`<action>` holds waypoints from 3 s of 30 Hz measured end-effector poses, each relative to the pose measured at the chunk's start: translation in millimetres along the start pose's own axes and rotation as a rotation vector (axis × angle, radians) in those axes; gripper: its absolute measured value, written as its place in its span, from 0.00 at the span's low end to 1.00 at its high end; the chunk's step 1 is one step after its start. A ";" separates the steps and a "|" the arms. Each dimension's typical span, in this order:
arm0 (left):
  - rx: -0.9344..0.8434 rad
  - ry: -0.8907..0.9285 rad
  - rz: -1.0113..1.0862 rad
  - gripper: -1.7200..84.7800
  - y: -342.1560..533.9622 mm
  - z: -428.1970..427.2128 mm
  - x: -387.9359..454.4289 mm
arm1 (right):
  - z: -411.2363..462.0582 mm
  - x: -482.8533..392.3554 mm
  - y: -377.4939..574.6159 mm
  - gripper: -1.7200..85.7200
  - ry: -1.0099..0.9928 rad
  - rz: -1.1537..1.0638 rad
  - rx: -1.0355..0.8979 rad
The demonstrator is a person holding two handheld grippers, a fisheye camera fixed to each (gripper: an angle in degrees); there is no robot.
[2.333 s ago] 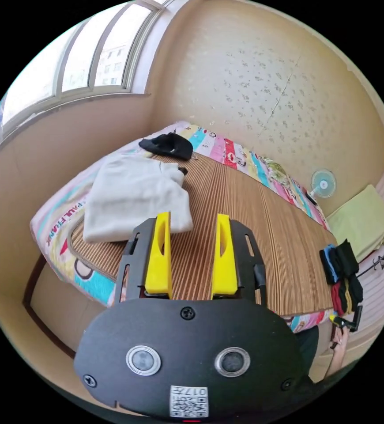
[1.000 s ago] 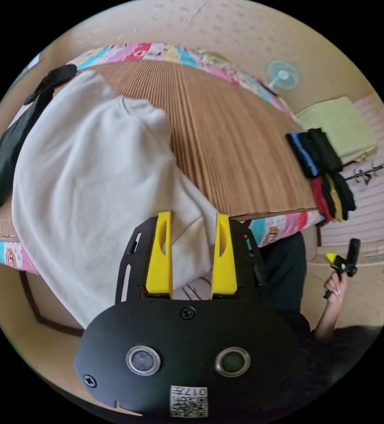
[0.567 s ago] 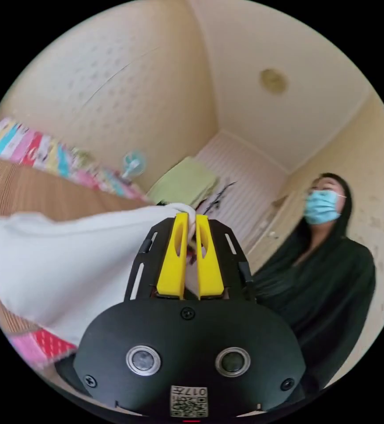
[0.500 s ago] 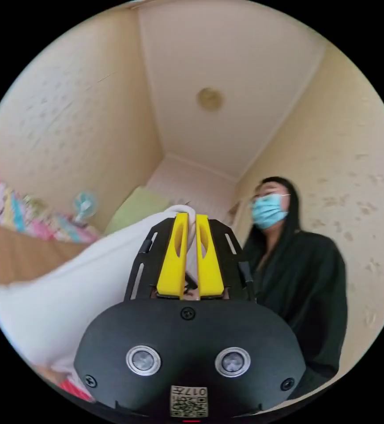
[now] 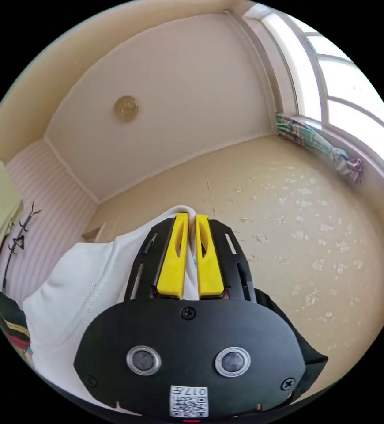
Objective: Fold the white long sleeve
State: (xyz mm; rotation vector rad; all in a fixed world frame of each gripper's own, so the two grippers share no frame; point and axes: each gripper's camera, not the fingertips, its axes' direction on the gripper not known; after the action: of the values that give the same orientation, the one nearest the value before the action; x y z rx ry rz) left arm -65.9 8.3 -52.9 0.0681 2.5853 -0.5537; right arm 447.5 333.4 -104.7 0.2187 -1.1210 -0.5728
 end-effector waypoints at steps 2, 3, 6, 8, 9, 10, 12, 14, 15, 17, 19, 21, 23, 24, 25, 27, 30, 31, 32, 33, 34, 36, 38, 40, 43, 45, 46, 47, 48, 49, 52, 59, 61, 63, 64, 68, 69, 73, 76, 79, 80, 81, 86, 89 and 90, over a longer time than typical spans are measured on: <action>-0.009 0.052 -0.057 0.06 14.7 7.3 -11.9 | 45.8 5.9 -11.0 0.15 -0.124 -0.004 -0.099; -0.011 0.050 -0.074 0.06 16.9 8.5 -12.8 | 53.0 7.4 -13.5 0.13 -0.151 0.003 -0.111; -0.048 -0.041 -0.083 0.06 13.5 10.2 13.1 | 40.2 10.2 -19.7 0.08 -0.129 0.093 -0.002; -0.094 -0.238 -0.003 0.06 0.2 6.5 67.3 | -11.8 -9.5 -22.4 0.07 0.020 0.068 0.187; -0.106 -0.303 0.014 0.06 -3.2 5.1 81.7 | -25.8 -17.1 -24.4 0.06 0.053 0.052 0.233; -0.128 -0.455 0.026 0.06 -9.3 1.1 107.7 | -55.5 -36.3 -29.0 0.06 0.121 0.025 0.339; -0.163 -0.743 0.032 0.06 -16.1 -3.9 140.4 | -91.7 -72.7 -38.0 0.06 0.228 -0.028 0.460; -0.212 -1.124 0.073 0.06 -17.2 -0.6 171.9 | -118.6 -126.7 -47.5 0.06 0.312 -0.188 0.582; -0.226 -1.196 0.077 0.06 -16.2 1.2 175.0 | -121.3 -138.0 -51.7 0.06 0.327 -0.218 0.592; -0.214 -1.321 0.096 0.06 -4.6 4.7 171.8 | -126.2 -168.3 -68.5 0.06 0.325 -0.268 0.598; -0.143 -1.185 0.146 0.06 8.0 3.9 161.7 | -126.4 -190.5 -69.2 0.06 0.336 -0.319 0.648; -0.045 -1.036 0.212 0.06 18.3 4.0 152.3 | -125.4 -214.2 -60.7 0.06 0.356 -0.418 0.714; 0.036 -0.964 0.301 0.05 20.1 13.6 137.4 | -123.8 -234.3 -54.7 0.06 0.359 -0.488 0.762; 0.046 -0.983 0.318 0.05 17.2 17.5 133.2 | -122.4 -237.5 -56.3 0.06 0.371 -0.491 0.761; 0.055 -1.063 0.336 0.05 7.2 25.2 124.1 | -116.8 -241.8 -64.4 0.06 0.423 -0.486 0.737; 0.064 -1.266 0.349 0.05 -17.2 33.8 106.1 | -101.6 -238.5 -87.8 0.06 0.546 -0.463 0.667; 0.051 -1.577 0.285 0.05 -83.9 13.3 47.7 | -55.5 -190.1 -159.6 0.07 0.731 -0.415 0.454; 0.028 -1.712 0.237 0.05 -118.3 -10.2 11.9 | -29.4 -154.5 -196.6 0.07 0.781 -0.409 0.352; -0.004 -1.890 0.200 0.06 -154.1 -41.8 -30.9 | 3.2 -111.7 -234.5 0.08 0.831 -0.430 0.264; -0.026 -1.989 0.181 0.06 -169.7 -59.8 -54.3 | 22.1 -87.4 -253.6 0.08 0.856 -0.440 0.221; -0.048 -2.178 0.093 0.07 -195.7 -105.8 -102.6 | 64.8 -29.1 -293.9 0.09 0.896 -0.398 0.105; -0.060 -2.281 -0.154 0.08 -209.8 -174.6 -156.1 | 123.7 65.7 -338.0 0.10 0.897 -0.152 -0.149; -0.095 -2.206 -0.185 0.05 -178.1 -213.5 -192.0 | 176.6 128.3 -330.3 0.07 0.777 -0.040 -0.266; -0.218 -2.239 -0.219 0.05 -135.2 -230.0 -218.8 | 208.1 141.5 -297.9 0.07 0.773 -0.054 -0.242; -0.443 -2.255 -0.400 0.06 -39.7 -264.0 -260.0 | 264.3 167.2 -218.6 0.12 0.797 -0.018 -0.312; -0.554 -2.204 -0.551 0.07 19.7 -283.1 -280.3 | 292.1 185.3 -164.2 0.15 0.777 0.053 -0.367; -0.591 -2.184 -0.639 0.07 53.7 -291.3 -289.3 | 305.5 193.3 -129.7 0.17 0.724 0.102 -0.390; -0.598 -2.159 -0.694 0.08 83.2 -294.3 -294.5 | 315.0 197.7 -97.7 0.17 0.646 0.150 -0.402; -0.600 -2.137 -0.718 0.08 95.7 -294.6 -296.9 | 318.3 198.8 -82.9 0.17 0.608 0.172 -0.404; -0.597 -2.086 -0.775 0.08 117.2 -295.0 -301.7 | 323.9 201.2 -55.0 0.16 0.562 0.210 -0.412; -0.471 -2.167 -0.692 0.06 134.7 -277.8 -287.7 | 309.8 201.3 -21.7 0.09 0.705 0.199 -0.365; -0.322 -1.969 -0.756 0.02 141.0 -244.3 -275.7 | 133.5 253.5 -82.2 0.10 1.165 0.317 -0.242; -0.277 -1.942 -0.663 0.05 131.7 -222.6 -256.2 | 67.2 264.9 -82.6 0.12 1.269 0.528 -0.085; -0.206 -2.055 -0.534 0.07 113.4 -202.2 -219.2 | 22.8 256.7 -70.2 0.12 1.170 0.588 0.095; -0.158 -2.184 -0.457 0.08 98.7 -193.1 -190.5 | 10.5 249.6 -59.6 0.12 1.054 0.565 0.174; -0.129 -2.561 -0.414 0.10 48.8 -210.2 -112.9 | 53.4 253.0 -33.3 0.12 0.750 0.539 0.100; -0.143 -2.574 -0.472 0.11 43.5 -220.1 -107.8 | 66.5 253.9 -30.9 0.12 0.711 0.536 0.072; -0.315 -2.276 -0.878 0.12 48.0 -284.9 -111.0 | 173.0 236.1 -24.9 0.14 0.441 0.387 -0.130; -0.410 -2.360 -0.773 0.08 49.2 -271.8 -98.2 | 231.9 217.4 -22.8 0.15 0.373 0.261 -0.239; -0.424 -2.332 -0.809 0.03 37.6 -268.0 -79.5 | 283.8 224.0 -10.6 0.14 0.419 0.159 -0.473; -0.372 -2.278 -0.832 0.02 28.2 -268.4 -64.0 | 288.9 227.2 -6.9 0.12 0.431 0.113 -0.527; -0.328 -2.244 -0.830 0.02 22.6 -268.3 -53.4 | 284.1 225.9 -6.7 0.11 0.438 0.094 -0.514; 0.213 -1.683 -0.507 0.01 -33.9 -253.5 81.8 | 234.2 248.5 -11.4 0.06 0.453 0.134 -0.648; 0.444 -1.458 -0.328 0.01 -64.0 -245.8 144.0 | 197.4 260.9 -10.8 0.06 0.467 0.170 -0.652; 0.464 -1.442 -0.309 0.01 -71.0 -243.4 151.6 | 191.5 261.0 -10.3 0.06 0.465 0.163 -0.648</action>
State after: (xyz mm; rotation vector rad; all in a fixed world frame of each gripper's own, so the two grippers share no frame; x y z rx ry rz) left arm -320.4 31.8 95.3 -0.4247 1.0428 -0.8584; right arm 353.7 207.2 178.4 -0.2898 -0.4593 -0.6679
